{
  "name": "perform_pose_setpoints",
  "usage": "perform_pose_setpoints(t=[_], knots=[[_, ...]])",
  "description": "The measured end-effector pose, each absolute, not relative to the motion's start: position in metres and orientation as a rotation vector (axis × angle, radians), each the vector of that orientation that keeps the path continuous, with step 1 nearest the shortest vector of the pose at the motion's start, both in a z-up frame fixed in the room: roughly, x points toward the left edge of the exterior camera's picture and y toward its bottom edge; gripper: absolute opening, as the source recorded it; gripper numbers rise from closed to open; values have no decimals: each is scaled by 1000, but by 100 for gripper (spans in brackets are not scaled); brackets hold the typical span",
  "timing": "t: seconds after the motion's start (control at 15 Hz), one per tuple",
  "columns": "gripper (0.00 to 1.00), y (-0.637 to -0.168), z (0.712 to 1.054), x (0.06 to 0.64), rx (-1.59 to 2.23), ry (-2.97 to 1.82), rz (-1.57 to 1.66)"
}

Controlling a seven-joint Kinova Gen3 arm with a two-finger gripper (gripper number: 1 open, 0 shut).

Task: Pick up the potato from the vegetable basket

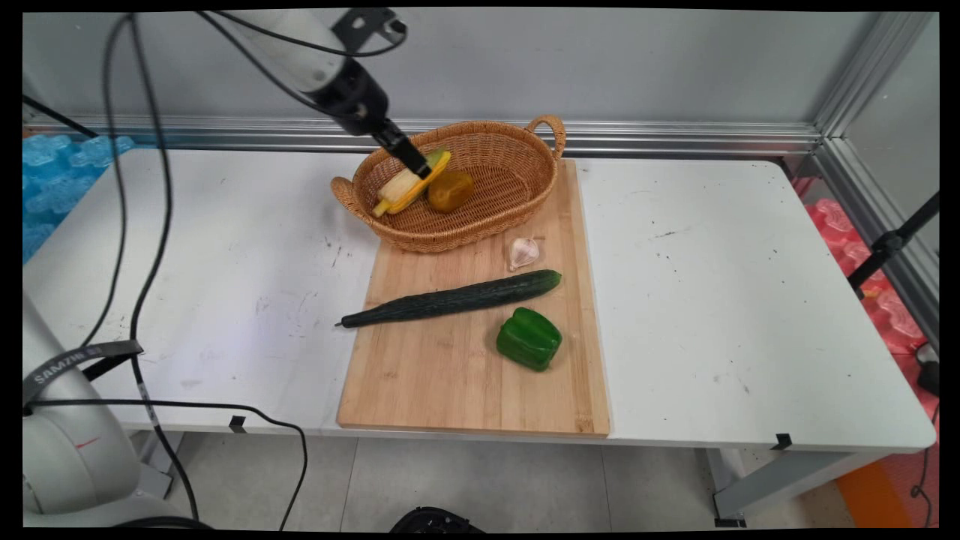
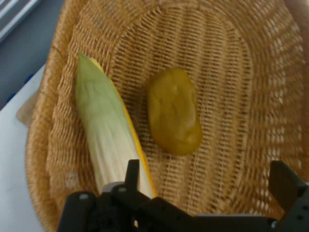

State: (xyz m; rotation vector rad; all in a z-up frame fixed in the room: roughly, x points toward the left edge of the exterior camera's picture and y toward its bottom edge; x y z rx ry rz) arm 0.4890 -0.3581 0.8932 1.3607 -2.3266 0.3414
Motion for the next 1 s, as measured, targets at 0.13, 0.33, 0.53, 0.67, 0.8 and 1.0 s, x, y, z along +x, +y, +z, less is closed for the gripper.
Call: perform_pose_setpoints(t=[0.13,0.33,0.53,0.67,0.8,1.0], knots=[[100,-370,881,480,1382,-2319,348],[100,-390,855,465,1425,-2311,360],[100,-407,830,450,1459,-2310,367],[100,-415,818,444,1474,-2310,367],[100,-421,808,438,1488,-2311,366],[100,-432,792,429,1505,-2316,361]])
